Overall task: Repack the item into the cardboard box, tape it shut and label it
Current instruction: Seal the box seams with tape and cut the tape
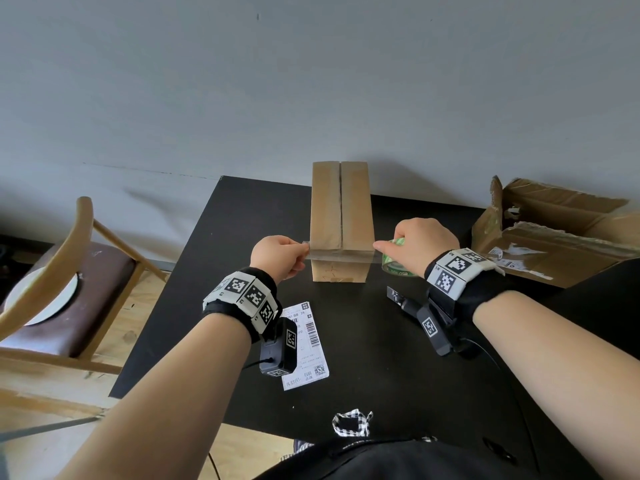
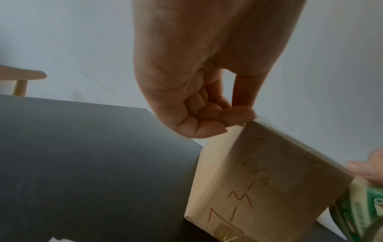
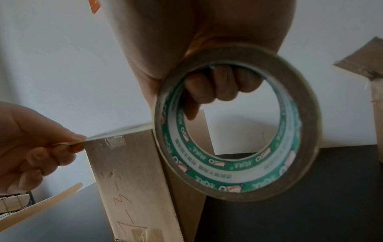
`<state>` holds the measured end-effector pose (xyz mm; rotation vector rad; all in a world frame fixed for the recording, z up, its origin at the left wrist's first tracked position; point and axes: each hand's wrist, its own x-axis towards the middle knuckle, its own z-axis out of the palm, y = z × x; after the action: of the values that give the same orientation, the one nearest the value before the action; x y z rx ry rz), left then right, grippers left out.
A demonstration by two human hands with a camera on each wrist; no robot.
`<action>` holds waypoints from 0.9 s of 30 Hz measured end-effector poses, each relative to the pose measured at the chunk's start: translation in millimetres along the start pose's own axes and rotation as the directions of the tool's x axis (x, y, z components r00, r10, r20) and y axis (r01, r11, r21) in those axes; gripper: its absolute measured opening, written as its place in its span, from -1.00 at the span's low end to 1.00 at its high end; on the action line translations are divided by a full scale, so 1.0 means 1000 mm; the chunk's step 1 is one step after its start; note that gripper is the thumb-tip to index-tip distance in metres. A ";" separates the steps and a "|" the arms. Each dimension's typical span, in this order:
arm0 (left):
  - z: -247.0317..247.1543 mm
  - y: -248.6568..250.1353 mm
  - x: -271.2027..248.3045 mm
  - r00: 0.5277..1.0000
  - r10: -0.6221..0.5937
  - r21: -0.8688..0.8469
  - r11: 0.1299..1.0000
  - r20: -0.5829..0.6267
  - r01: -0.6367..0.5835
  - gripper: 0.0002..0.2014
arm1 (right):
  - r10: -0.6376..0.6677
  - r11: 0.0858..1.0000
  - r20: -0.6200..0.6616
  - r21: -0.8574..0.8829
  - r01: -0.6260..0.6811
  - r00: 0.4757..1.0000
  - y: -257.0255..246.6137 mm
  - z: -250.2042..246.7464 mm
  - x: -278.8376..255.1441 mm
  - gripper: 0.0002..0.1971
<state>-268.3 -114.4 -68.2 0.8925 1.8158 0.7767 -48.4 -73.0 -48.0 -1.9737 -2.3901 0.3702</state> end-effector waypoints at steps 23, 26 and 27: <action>0.006 -0.010 -0.020 0.916 0.365 0.330 0.896 -0.168 -0.296 -0.82 | 0.004 0.999 0.039 0.052 -0.006 0.999 0.003 0.004 0.001 -0.54; 0.014 -0.009 -0.025 0.909 0.401 0.283 0.890 -0.112 -0.358 -0.70 | 0.003 0.999 0.039 0.046 -0.004 0.999 0.004 0.005 0.002 -0.54; 0.013 -0.010 -0.023 0.913 0.398 0.279 0.891 -0.095 -0.359 -0.68 | 0.003 0.999 0.040 0.046 -0.004 0.999 0.004 0.005 0.002 -0.53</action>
<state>-251.6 -137.6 -70.2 1.4244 1.9277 0.8813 -45.3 -71.4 -53.8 -1.9703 -2.3792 0.4648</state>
